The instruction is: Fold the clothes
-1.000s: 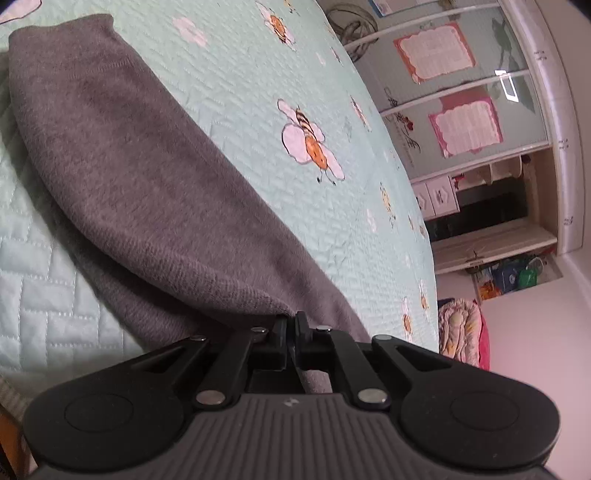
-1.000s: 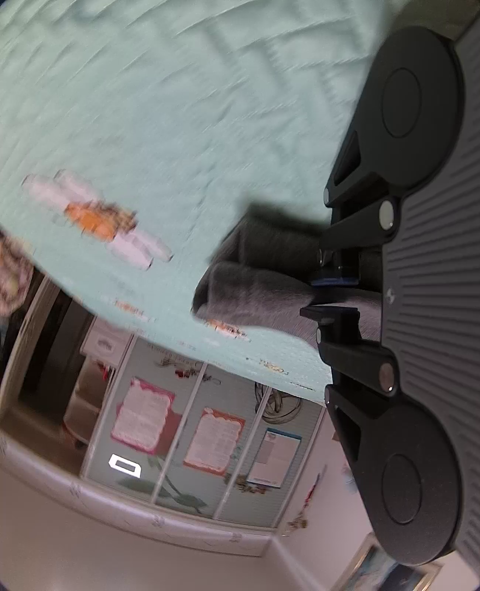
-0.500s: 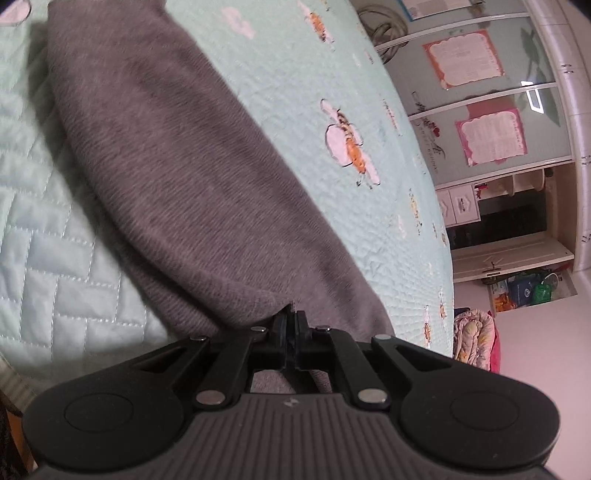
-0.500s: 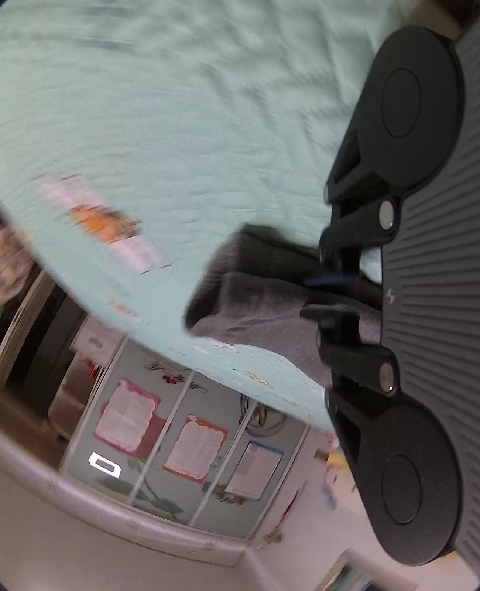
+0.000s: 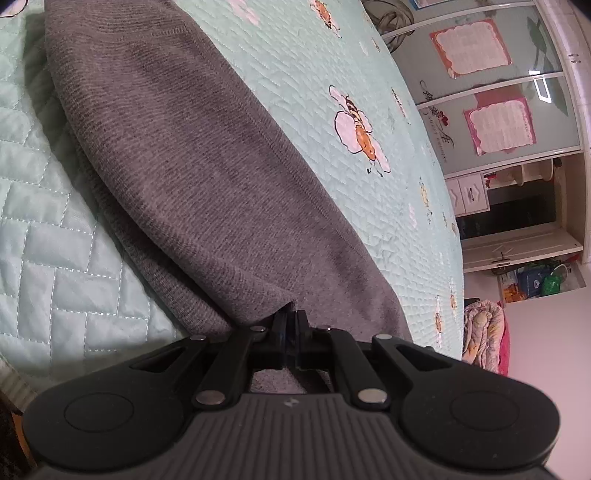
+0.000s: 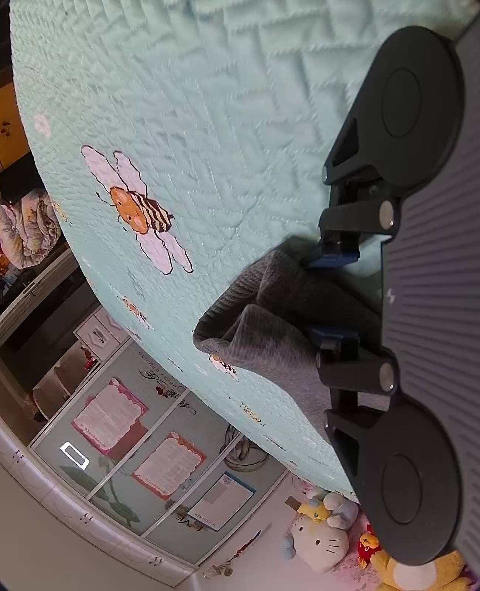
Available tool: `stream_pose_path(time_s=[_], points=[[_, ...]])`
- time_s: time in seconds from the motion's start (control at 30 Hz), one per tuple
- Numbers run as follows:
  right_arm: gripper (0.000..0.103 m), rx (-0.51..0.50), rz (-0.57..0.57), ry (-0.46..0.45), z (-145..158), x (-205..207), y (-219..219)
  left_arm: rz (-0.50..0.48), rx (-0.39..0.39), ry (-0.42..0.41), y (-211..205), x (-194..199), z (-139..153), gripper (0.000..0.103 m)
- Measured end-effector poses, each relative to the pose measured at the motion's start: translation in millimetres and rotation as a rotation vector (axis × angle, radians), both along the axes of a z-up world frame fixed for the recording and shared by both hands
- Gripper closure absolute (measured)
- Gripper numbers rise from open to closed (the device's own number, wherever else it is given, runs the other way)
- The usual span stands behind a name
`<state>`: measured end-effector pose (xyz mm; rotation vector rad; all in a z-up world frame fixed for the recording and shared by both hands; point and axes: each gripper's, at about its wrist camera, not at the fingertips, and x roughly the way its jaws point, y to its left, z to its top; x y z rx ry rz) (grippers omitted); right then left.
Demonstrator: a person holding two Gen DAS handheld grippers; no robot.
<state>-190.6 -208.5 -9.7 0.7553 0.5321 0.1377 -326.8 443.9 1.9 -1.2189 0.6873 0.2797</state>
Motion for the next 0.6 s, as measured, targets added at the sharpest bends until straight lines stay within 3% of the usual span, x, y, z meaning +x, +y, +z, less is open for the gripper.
stream_pose_path(time_s=[0.1, 0.17, 0.2, 0.23, 0.27, 0.33, 0.37, 0.47, 0.6], points=[[0.070, 0.072, 0.002, -0.008, -7, 13, -3, -0.006, 0.009, 0.012, 1, 0, -1, 0.097], [0.077, 0.089, 0.011, -0.021, -8, 18, -4, -0.011, 0.019, 0.020, 2, 1, -1, 0.096], [0.089, 0.084, 0.008, -0.026, -6, 18, -4, -0.014, 0.026, 0.025, 2, 2, -1, 0.095], [0.091, 0.079, 0.005, -0.030, -3, 18, -5, -0.017, 0.034, 0.029, 1, 3, 0, 0.095], [0.092, 0.042, 0.005, -0.043, 2, 16, -3, -0.021, 0.043, 0.034, 0, 4, 2, 0.095], [0.092, -0.123, 0.017, -0.083, 15, 8, 4, -0.028, 0.063, 0.042, -2, 6, 3, 0.095], [0.092, -0.148, 0.029, -0.064, 9, 11, 3, -0.030, 0.068, 0.044, -3, 7, 3, 0.095], [0.096, 0.021, 0.031, -0.009, -16, 20, -20, -0.033, 0.070, 0.045, -2, 6, 2, 0.095], [0.093, 0.098, 0.052, 0.016, -17, 22, -29, -0.035, 0.059, 0.030, 0, 4, -1, 0.095]])
